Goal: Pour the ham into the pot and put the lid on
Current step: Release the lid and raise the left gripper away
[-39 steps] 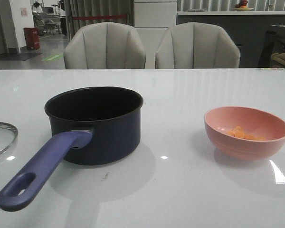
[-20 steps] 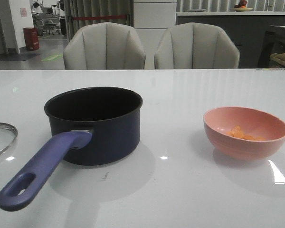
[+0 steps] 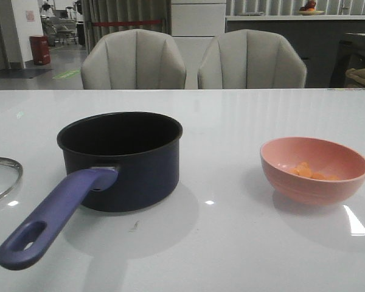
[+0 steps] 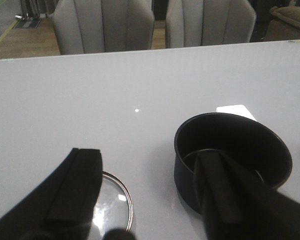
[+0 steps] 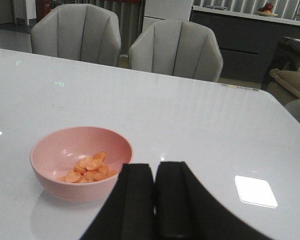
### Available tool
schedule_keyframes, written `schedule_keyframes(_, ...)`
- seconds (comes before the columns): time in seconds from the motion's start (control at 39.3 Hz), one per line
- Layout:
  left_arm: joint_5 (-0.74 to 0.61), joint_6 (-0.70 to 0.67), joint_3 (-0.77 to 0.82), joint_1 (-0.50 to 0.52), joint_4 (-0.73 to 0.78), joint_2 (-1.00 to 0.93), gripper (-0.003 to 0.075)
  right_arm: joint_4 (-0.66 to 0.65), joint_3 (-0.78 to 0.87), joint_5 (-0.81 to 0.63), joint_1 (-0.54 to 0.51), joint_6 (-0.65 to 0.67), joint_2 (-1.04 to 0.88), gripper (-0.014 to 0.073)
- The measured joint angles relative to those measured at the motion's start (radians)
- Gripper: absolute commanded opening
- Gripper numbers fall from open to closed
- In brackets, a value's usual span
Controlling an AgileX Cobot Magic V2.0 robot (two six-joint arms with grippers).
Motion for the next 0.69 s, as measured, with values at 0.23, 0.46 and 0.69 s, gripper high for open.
schedule_keyframes(0.23, -0.023, 0.0, 0.045, -0.058, 0.008, -0.011, 0.0437, 0.018, -0.003, -0.174, 0.0, 0.003, 0.0, 0.0148)
schedule_keyframes(0.46, -0.054, 0.0, 0.06, -0.06, 0.008, -0.011, 0.0437, 0.065, -0.21, 0.07, 0.0, 0.009, 0.111, 0.0148)
schedule_keyframes(0.69, -0.073, 0.0, 0.06, -0.06, 0.008, -0.011, 0.0437, 0.12, -0.283, 0.265, 0.0, 0.009, 0.251, 0.0148)
